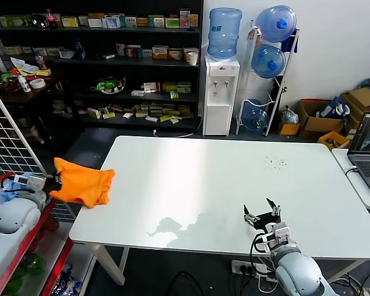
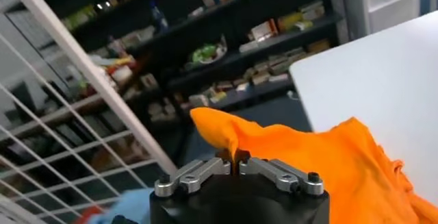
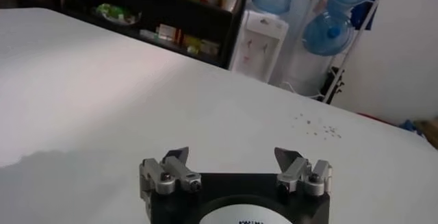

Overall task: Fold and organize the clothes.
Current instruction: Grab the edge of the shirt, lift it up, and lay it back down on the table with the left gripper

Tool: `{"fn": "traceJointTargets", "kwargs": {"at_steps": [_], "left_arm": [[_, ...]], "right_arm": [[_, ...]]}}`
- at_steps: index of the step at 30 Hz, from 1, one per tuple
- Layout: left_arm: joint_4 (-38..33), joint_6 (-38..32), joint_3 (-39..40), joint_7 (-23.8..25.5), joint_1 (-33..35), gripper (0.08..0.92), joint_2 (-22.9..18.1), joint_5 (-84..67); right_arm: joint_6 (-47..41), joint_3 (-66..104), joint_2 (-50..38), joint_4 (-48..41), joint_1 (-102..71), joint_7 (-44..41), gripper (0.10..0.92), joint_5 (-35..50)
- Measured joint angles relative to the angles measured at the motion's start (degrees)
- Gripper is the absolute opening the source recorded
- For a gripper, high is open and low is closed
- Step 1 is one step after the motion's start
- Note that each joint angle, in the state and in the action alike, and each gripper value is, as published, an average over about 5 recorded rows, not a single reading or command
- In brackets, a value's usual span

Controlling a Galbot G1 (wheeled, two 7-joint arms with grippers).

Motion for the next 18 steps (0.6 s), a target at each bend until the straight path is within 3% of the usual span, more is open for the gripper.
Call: {"fn": "traceJointTargets", "kwargs": {"at_steps": [10, 18], "left_arm": [[1.8, -2.4, 1.7, -0.3, -2.6, 0.123, 4.5, 7.4], [-1.3, -1.7, 3.5, -1.5, -1.9, 0.123, 1.8, 8.3]], "right_arm": [[0.3, -0.1, 0.6, -0.1, -0.1, 0.0, 0.823, -0.3], [0.3, 0.4, 1.0, 0.0, -1.1, 0.0, 0.823, -1.2]]}}
